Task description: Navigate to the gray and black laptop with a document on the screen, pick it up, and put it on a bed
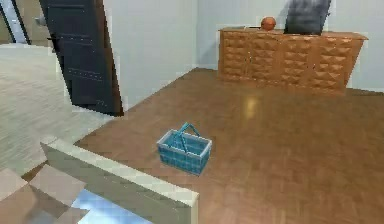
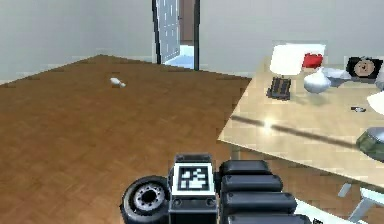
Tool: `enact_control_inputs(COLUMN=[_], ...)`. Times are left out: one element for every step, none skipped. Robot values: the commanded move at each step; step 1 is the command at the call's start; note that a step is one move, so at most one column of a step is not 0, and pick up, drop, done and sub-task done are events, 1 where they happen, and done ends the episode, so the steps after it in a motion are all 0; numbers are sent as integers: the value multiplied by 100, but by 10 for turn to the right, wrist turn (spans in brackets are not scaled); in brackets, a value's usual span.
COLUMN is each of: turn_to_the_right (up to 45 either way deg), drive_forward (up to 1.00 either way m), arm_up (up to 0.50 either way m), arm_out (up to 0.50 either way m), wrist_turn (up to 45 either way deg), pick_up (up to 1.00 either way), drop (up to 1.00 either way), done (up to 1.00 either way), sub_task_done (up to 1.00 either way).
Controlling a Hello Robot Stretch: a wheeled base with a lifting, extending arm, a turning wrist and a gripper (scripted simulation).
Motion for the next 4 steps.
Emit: enact_control_inputs(turn_to_the_right=[-240, 450, 450, 450], drive_forward=[0, 0, 0, 0], arm_up=[0, 0, 0, 0], arm_out=[0, 0, 0, 0], wrist_turn=[0, 0, 0, 0], pick_up=[0, 0, 0, 0], drop=[0, 0, 0, 0], done=[0, 0, 0, 0], sub_task_done=[0, 0, 0, 0])
